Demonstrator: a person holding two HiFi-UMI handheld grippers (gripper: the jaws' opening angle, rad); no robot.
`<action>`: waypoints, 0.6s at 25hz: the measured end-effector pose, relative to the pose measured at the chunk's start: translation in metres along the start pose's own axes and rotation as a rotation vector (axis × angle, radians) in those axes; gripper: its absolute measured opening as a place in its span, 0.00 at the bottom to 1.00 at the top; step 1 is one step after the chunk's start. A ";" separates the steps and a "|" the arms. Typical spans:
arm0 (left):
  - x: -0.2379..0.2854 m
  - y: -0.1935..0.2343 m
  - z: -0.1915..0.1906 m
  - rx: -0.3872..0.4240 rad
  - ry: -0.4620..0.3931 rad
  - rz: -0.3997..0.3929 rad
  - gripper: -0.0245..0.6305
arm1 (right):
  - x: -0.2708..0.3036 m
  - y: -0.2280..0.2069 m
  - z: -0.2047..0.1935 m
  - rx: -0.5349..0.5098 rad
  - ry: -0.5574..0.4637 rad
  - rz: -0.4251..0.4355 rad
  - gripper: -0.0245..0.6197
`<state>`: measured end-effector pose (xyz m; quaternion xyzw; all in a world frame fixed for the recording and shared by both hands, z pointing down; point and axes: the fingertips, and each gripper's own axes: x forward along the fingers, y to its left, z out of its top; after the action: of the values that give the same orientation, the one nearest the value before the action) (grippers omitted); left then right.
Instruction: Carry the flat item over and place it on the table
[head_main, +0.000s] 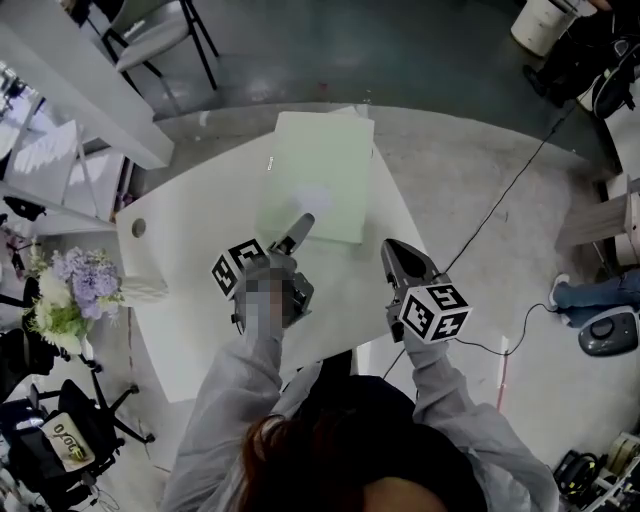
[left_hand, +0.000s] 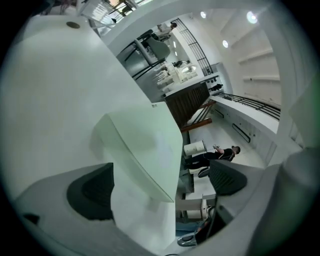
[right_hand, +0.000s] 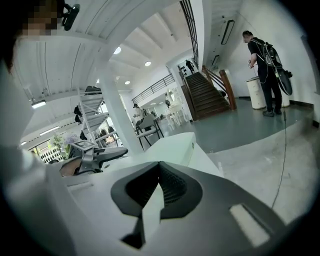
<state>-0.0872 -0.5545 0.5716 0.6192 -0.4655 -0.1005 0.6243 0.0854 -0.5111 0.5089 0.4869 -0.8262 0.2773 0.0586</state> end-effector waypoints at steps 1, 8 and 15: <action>-0.006 -0.004 -0.003 0.036 0.004 -0.011 0.92 | -0.005 0.004 -0.001 -0.002 -0.004 0.001 0.06; -0.051 -0.032 -0.027 0.257 -0.031 -0.112 0.82 | -0.045 0.031 -0.012 -0.033 -0.035 0.007 0.06; -0.102 -0.072 -0.052 0.557 -0.101 -0.258 0.71 | -0.082 0.058 -0.017 -0.069 -0.081 0.018 0.06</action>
<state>-0.0735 -0.4624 0.4727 0.8147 -0.4232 -0.0780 0.3887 0.0766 -0.4171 0.4702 0.4879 -0.8413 0.2293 0.0392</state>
